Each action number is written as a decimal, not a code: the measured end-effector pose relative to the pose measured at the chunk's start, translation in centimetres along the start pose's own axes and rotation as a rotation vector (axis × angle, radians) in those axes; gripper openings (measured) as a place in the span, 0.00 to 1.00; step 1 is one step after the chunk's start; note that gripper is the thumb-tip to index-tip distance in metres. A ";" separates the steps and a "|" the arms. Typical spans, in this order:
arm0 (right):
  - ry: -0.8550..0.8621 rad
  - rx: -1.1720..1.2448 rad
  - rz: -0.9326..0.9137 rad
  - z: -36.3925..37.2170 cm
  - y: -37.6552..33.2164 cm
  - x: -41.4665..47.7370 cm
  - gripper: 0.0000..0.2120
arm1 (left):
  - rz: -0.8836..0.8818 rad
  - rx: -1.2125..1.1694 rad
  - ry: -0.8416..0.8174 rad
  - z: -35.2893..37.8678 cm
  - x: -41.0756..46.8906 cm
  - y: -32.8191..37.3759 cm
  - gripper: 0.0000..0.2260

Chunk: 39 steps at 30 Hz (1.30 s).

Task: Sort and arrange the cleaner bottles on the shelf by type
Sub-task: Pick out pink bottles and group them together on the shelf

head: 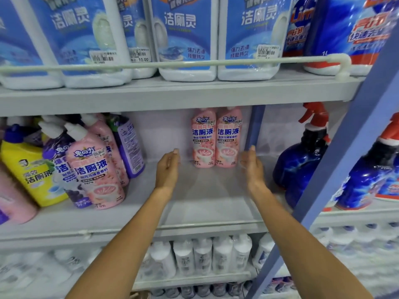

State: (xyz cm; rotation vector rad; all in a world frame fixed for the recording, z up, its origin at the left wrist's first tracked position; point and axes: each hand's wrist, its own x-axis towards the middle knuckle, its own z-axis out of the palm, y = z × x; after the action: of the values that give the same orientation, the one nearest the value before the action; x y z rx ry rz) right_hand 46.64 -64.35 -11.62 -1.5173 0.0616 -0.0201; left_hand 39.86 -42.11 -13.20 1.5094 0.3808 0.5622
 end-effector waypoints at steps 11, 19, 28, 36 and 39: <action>-0.096 0.103 -0.029 8.3 0.6 -11.3 0.25 | 0.056 -0.086 0.079 -16.6 -7.8 3.3 0.15; -0.256 0.051 -0.083 19.4 0.2 -18.7 0.26 | 0.120 -0.062 0.201 -30.9 -10.2 6.0 0.10; -0.308 0.011 -0.185 25.7 -5.3 -17.3 0.26 | 0.268 0.040 0.086 -27.7 -7.5 10.2 0.14; -0.477 -0.051 -0.277 29.7 -8.4 -11.9 0.20 | 0.303 0.189 0.225 -22.6 -4.3 9.1 0.12; -0.461 -0.074 -0.295 30.2 -7.5 -10.8 0.20 | 0.316 0.207 0.313 -21.6 -3.8 8.3 0.15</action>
State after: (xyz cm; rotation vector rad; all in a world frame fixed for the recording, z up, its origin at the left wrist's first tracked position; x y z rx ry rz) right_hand 37.66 -34.05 -2.26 -1.5606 -0.5344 0.0969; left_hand 23.58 -26.70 -6.23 1.6966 0.4546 1.0418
